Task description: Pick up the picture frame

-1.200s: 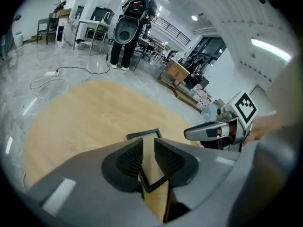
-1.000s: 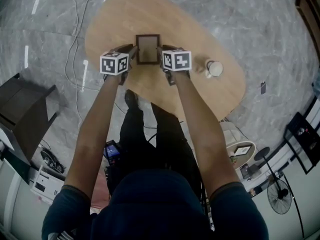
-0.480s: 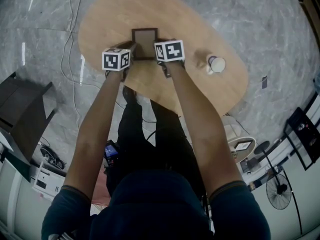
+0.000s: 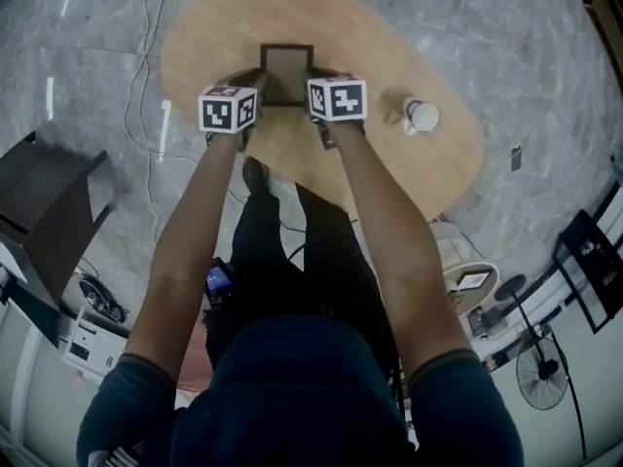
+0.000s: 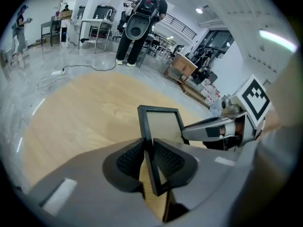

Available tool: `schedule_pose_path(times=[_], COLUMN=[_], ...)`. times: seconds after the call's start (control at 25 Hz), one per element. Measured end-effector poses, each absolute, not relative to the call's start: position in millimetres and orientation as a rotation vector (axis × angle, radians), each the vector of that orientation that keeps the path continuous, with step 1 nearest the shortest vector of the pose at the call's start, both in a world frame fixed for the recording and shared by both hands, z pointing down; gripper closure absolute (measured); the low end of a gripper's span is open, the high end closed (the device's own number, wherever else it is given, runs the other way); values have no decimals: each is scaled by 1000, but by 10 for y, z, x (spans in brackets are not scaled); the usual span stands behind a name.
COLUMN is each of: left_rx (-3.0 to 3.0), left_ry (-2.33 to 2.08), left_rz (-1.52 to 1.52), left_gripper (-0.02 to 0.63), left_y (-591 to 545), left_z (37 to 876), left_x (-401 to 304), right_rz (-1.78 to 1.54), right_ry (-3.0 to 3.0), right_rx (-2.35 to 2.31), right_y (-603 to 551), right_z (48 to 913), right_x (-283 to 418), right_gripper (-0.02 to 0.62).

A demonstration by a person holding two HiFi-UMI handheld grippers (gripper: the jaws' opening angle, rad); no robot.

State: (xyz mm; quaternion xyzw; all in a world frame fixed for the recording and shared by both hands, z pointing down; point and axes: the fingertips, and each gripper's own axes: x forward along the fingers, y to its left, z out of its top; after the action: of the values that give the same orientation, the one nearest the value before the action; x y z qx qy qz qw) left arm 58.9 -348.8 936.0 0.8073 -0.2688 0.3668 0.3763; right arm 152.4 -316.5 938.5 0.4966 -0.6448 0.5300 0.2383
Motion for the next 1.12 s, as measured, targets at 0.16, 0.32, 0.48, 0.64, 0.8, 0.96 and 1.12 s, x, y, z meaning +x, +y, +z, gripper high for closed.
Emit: schedule_pose_path(times=[0.16,0.32,0.48,0.64,0.8,0.96,1.12], left_rx=[2167,2280,2367,2454,2554,2656,2743], left_ry=[-686,-680,-711,-737,-746,-759,-781], left_rz=[906,865,789,695,598,506,395], left_gripper=[549,549,549,551,551,551,551], left_y=[-3561,-3628,-3733,-3753,-3745,-3653,-3574], left_z=[8864,8261,7605,6877,6114,5349,4643], left_x=[694,786,787,778,703,597,431], right_rz=[1408,1333,1202,1052,925,806,657], right_ry=[-1816,-1882,-1958,-2042,-2120,-2191,-2259], right_rx=[1450,1544,1640,1720,1787,1839,1874], right_y=[-3204,-3247,-3347,-3364,-3340,-3238,-3155], right_z=[8930,8365,7702,6904,6117,5376,4653], right_x=[1622,1697,1694,1693,1615,1510,1344], right_gripper=[529,528,528,529,529,529,529])
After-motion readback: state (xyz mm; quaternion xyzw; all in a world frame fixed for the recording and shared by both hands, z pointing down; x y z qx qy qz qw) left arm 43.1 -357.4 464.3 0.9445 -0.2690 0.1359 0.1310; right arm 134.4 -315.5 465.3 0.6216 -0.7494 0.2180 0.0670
